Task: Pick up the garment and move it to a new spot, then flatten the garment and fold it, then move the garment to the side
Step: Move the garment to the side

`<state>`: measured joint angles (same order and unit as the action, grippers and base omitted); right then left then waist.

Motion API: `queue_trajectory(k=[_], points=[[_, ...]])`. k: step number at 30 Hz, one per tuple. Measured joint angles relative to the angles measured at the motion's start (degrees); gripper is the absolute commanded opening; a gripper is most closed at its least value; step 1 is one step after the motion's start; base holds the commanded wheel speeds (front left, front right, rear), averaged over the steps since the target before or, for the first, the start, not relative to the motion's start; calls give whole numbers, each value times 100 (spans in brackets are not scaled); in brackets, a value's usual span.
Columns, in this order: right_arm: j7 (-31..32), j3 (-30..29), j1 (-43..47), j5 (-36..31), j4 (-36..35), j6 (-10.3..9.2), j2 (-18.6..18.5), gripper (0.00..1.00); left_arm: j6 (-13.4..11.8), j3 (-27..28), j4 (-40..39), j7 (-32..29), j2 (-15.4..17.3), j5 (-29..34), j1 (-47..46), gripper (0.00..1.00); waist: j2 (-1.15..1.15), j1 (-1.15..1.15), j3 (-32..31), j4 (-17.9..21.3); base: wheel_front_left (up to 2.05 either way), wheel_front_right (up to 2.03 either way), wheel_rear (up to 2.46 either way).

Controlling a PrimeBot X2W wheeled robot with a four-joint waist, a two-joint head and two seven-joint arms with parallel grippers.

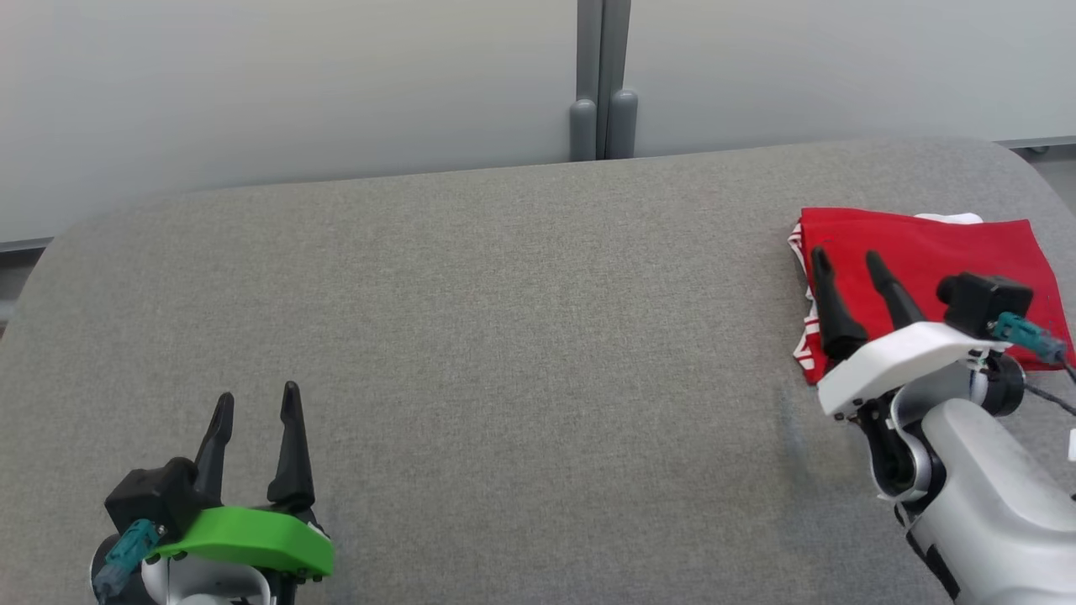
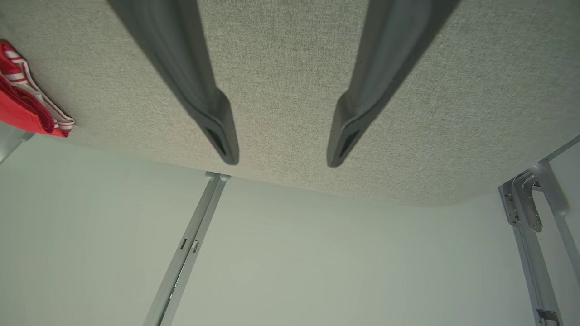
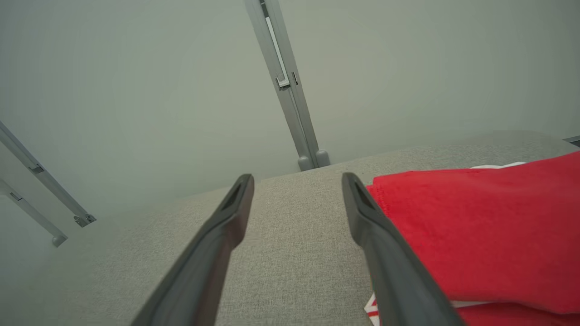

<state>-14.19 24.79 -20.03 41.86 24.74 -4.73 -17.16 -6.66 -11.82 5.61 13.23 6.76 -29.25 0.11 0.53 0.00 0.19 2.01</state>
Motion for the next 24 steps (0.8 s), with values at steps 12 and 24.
queue_trajectory(k=[12,24], points=[[-15,-51,567,-588,-579,-144,421,100,-18,41,171,49,-100,199,114,100,0,0,-21,-42,0,0,0],[-16,-332,1121,-1177,-1078,-191,653,100,-18,52,292,68,-208,332,126,100,0,0,-70,-56,0,0,0]])
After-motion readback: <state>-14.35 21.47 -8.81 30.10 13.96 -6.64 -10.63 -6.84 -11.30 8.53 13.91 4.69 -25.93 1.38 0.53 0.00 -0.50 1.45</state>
